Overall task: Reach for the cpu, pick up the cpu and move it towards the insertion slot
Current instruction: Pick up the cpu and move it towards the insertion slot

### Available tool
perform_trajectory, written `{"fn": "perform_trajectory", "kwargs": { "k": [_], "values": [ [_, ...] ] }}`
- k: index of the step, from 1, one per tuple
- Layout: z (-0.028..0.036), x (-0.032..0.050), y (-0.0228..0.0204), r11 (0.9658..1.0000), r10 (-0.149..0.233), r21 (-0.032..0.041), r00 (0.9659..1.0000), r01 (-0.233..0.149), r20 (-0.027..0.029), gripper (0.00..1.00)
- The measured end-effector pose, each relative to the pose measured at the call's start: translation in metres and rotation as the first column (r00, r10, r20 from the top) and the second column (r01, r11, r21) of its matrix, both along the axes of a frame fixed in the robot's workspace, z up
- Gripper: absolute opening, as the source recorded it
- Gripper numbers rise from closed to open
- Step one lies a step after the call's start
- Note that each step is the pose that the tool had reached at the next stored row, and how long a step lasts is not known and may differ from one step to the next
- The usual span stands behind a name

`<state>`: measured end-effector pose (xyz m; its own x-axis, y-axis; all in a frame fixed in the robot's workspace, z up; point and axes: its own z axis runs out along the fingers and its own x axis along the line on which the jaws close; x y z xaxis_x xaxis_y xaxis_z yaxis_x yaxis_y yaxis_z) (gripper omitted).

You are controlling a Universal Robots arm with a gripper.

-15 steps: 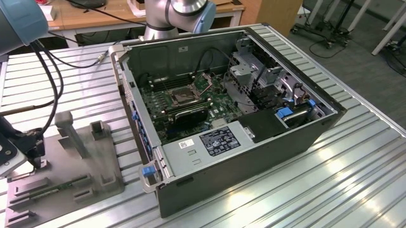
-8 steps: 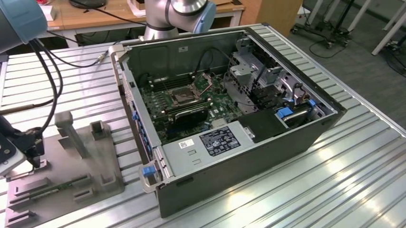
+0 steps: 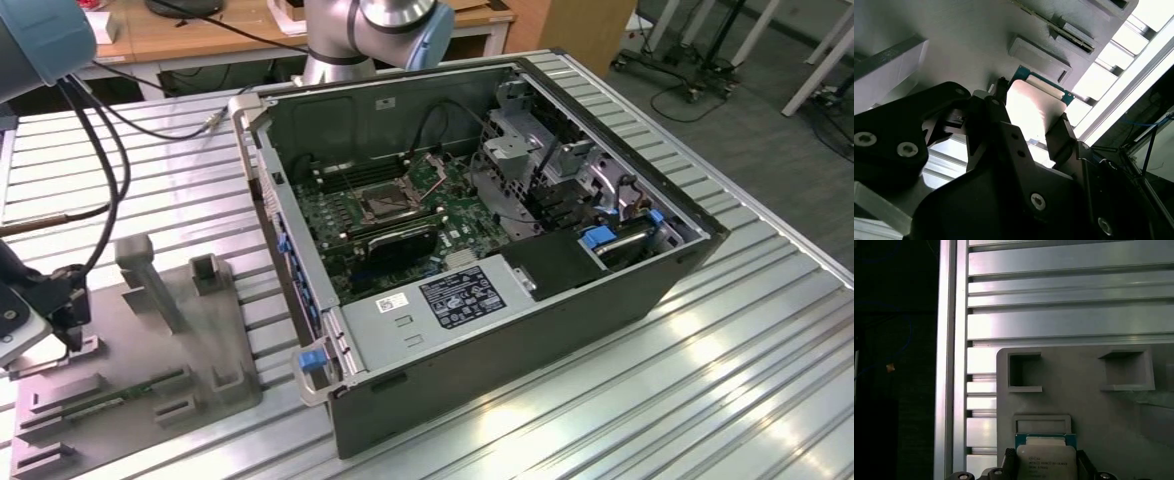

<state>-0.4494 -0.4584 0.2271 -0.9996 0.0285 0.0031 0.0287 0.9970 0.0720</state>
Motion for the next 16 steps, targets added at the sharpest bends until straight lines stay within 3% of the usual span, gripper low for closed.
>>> {"fn": "perform_trajectory", "kwargs": {
  "k": [16],
  "values": [
    [0.0133, 0.0000, 0.0000, 1.0000, 0.000, 0.0000, 1.0000, 0.000, 0.0000, 0.55]
  ]
}}
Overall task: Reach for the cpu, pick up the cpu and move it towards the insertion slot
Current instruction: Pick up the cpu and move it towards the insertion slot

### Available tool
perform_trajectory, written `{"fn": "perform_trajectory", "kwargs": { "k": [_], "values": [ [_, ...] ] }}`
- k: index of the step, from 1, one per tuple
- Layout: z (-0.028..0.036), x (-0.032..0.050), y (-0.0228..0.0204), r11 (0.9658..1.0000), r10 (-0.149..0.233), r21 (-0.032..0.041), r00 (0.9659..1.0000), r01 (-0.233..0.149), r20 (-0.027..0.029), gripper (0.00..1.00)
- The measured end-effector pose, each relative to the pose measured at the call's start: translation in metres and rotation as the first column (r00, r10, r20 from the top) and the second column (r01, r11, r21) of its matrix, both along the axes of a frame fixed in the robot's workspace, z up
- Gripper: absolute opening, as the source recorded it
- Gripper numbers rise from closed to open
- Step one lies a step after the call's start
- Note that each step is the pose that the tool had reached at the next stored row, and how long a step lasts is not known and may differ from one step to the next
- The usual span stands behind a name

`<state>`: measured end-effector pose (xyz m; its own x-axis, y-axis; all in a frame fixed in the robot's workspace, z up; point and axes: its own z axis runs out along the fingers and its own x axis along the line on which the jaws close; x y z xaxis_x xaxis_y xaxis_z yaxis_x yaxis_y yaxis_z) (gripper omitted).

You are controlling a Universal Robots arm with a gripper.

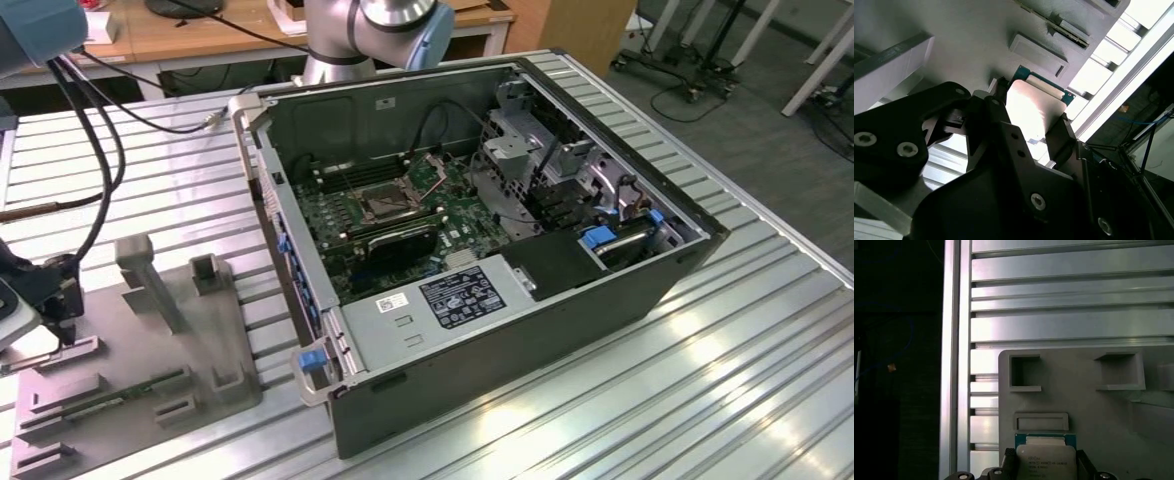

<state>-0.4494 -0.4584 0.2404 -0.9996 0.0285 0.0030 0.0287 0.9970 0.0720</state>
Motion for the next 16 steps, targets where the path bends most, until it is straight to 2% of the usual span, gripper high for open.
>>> {"fn": "perform_trajectory", "kwargs": {
  "k": [11, 16],
  "values": [
    [0.0068, 0.0000, 0.0000, 1.0000, 0.000, -0.0001, 1.0000, 0.000, -0.0001, 0.55],
    [0.0078, 0.0000, 0.0000, 1.0000, 0.000, 0.0001, 1.0000, 0.000, 0.0001, 0.55]
  ]
}}
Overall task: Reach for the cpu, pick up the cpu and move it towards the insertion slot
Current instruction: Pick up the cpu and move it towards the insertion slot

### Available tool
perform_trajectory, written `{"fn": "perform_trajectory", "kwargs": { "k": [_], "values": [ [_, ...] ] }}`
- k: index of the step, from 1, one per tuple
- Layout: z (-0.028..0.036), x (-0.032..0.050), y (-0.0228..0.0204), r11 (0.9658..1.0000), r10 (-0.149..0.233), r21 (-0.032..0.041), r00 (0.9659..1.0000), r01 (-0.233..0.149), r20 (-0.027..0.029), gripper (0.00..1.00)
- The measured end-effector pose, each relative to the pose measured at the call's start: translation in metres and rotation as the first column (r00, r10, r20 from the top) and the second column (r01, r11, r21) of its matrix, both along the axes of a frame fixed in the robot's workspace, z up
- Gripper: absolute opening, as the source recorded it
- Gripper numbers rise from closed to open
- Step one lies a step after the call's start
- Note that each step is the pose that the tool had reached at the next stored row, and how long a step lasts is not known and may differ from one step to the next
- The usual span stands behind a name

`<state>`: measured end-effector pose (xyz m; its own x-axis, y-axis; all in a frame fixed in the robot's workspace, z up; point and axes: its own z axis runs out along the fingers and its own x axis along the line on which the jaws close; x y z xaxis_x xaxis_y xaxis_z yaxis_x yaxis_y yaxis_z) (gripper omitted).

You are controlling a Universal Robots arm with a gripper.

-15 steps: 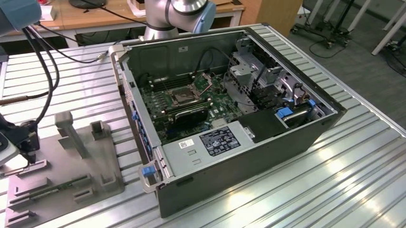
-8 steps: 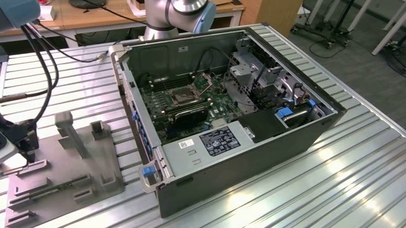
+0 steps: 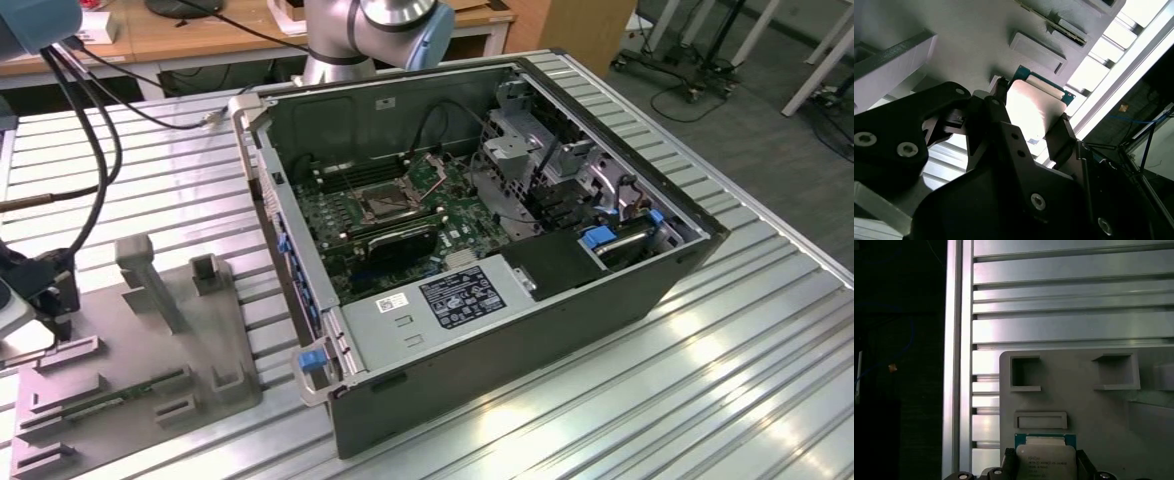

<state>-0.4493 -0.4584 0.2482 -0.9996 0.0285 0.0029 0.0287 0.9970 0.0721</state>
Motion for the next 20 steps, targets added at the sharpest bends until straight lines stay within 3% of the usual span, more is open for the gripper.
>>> {"fn": "perform_trajectory", "kwargs": {
  "k": [20],
  "values": [
    [0.0032, 0.0000, 0.0000, 1.0000, 0.000, -0.0001, 1.0000, 0.000, -0.0002, 0.55]
  ]
}}
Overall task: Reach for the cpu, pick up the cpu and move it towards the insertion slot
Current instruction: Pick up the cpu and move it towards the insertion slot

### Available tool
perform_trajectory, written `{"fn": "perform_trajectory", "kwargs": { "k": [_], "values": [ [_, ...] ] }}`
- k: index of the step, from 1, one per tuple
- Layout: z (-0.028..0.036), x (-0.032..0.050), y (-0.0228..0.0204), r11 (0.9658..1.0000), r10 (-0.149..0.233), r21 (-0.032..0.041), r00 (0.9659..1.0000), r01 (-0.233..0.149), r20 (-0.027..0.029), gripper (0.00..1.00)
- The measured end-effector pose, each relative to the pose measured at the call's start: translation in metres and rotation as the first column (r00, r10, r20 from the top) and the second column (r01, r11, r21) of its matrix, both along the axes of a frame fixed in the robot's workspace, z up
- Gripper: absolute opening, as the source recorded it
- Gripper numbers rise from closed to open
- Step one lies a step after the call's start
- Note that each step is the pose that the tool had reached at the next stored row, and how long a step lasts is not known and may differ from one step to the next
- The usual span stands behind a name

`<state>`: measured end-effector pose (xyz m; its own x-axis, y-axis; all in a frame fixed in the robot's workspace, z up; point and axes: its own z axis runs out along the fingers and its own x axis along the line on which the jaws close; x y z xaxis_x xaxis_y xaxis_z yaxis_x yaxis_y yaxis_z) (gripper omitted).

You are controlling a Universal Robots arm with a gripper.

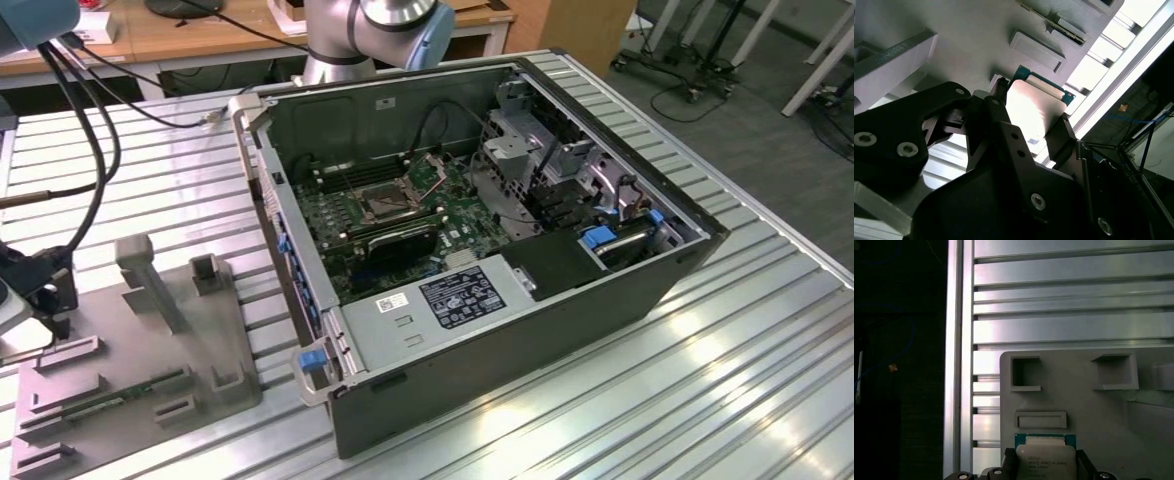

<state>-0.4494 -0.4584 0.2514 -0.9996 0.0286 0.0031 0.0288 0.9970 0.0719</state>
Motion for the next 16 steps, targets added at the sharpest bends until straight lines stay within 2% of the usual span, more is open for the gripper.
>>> {"fn": "perform_trajectory", "kwargs": {
  "k": [16],
  "values": [
    [0.0041, 0.0000, 0.0000, 1.0000, 0.000, -0.0006, 1.0000, 0.000, 0.0001, 0.55]
  ]
}}
